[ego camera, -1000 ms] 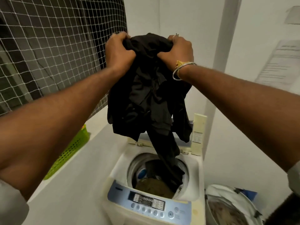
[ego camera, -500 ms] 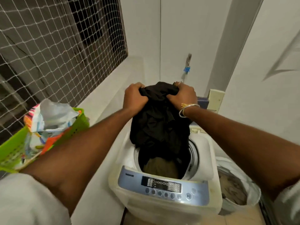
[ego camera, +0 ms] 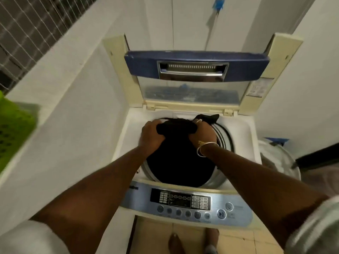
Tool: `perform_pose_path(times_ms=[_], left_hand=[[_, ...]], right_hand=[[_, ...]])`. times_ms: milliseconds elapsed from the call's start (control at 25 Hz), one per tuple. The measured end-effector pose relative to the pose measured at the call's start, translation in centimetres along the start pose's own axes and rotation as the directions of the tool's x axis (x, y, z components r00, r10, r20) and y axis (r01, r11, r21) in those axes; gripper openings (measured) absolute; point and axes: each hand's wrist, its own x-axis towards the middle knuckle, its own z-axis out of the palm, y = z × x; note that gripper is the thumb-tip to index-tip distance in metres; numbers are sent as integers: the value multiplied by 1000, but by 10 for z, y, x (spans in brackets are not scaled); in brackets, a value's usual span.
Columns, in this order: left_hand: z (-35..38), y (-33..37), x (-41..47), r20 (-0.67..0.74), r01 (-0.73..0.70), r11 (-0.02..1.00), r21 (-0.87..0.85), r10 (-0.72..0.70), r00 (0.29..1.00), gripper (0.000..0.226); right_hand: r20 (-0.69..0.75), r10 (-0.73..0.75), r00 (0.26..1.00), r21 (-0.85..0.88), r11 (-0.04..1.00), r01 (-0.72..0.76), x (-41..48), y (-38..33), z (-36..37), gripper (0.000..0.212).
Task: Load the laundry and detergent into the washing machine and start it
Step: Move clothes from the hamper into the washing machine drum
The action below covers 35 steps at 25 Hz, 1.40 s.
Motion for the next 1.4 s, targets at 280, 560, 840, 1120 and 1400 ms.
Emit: perform_pose_path(times_ms=[280,560,840,1120,1400], left_hand=[[114,-87,26,539,67,978,197,-165,826,44],[130,-87,27,636,9,981,194,-132,760,66],[42,-1,10,379,-73,991,108,26,925,33],[20,139,-8,177,-170,985,2,167,970,10],[104,246,-34,182,-384,922,-52,387,904,13]], right_hand=[[563,135,815,-213,977,-15,48,104,130,82],[722,79,687,-344,903,257,48,116,135,118],[438,-21,898,-289,943,164,10,43,3,79],[123,-50,991,-249,965,80,-38,19,-123,24],[-171,52,984,15,999,-50,-55,113,-212,17]])
